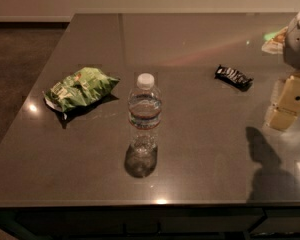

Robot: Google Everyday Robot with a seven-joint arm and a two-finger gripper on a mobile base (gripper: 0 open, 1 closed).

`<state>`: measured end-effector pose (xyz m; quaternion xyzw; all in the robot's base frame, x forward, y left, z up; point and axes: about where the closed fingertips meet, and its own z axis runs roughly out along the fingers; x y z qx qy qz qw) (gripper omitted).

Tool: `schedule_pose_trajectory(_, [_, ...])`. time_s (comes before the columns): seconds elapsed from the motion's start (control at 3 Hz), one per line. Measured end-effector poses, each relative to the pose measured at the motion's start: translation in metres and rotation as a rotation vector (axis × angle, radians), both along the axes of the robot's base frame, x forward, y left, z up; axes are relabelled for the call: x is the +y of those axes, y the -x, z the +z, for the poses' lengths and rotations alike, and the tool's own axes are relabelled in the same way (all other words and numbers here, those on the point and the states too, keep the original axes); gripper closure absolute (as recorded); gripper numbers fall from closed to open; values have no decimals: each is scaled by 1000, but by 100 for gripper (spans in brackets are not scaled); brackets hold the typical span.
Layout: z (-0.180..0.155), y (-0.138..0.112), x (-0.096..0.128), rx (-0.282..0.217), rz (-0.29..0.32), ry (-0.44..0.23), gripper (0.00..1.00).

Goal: Pick rxbar chocolate

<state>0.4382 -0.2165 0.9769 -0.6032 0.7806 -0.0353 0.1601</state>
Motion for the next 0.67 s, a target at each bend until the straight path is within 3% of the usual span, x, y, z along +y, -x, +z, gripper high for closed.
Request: schedule_pose_trajectory(0.67, [1, -10, 8, 11, 12, -13, 0])
